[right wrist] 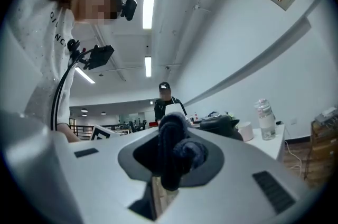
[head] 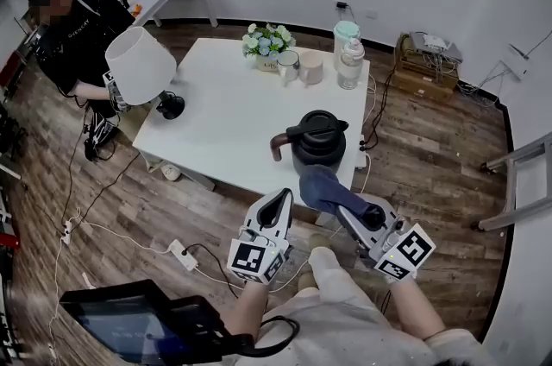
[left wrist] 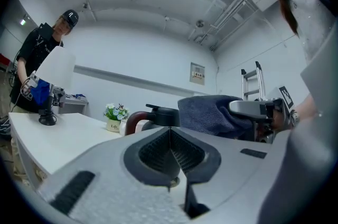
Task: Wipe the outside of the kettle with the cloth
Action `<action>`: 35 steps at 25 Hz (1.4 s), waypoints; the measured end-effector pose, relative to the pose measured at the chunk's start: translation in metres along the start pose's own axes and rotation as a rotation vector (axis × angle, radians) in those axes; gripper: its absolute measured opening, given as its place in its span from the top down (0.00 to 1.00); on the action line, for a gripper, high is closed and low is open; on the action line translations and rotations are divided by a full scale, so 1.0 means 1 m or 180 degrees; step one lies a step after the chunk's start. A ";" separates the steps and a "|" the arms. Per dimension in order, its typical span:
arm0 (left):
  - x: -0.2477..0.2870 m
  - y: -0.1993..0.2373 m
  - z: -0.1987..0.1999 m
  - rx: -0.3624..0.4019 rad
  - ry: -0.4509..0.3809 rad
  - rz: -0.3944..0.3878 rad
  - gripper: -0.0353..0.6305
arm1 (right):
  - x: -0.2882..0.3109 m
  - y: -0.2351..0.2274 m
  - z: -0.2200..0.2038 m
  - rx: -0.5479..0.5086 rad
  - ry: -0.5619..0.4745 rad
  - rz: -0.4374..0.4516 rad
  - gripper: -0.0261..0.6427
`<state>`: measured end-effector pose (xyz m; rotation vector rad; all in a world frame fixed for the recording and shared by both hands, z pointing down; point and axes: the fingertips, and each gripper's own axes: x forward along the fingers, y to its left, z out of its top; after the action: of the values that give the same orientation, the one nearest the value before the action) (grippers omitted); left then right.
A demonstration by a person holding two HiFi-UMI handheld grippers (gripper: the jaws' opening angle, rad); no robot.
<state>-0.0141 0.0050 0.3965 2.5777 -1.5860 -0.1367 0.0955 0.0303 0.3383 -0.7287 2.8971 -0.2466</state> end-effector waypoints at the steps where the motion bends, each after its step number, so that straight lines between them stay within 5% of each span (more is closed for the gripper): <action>1: 0.003 0.004 0.003 0.0014 -0.0018 -0.0004 0.93 | 0.001 -0.006 0.001 -0.0002 0.0004 -0.0002 0.87; 9: 0.042 0.024 0.007 0.0159 -0.0032 -0.0142 0.93 | 0.021 -0.031 0.001 -0.0085 0.0032 0.0289 0.87; 35: 0.062 0.068 -0.029 0.0008 -0.0068 0.0171 0.93 | 0.034 -0.097 -0.148 0.0562 0.1074 -0.0166 0.87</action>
<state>-0.0421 -0.0795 0.4335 2.5412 -1.6621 -0.1581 0.0839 -0.0519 0.4978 -0.8001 3.1122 -0.6841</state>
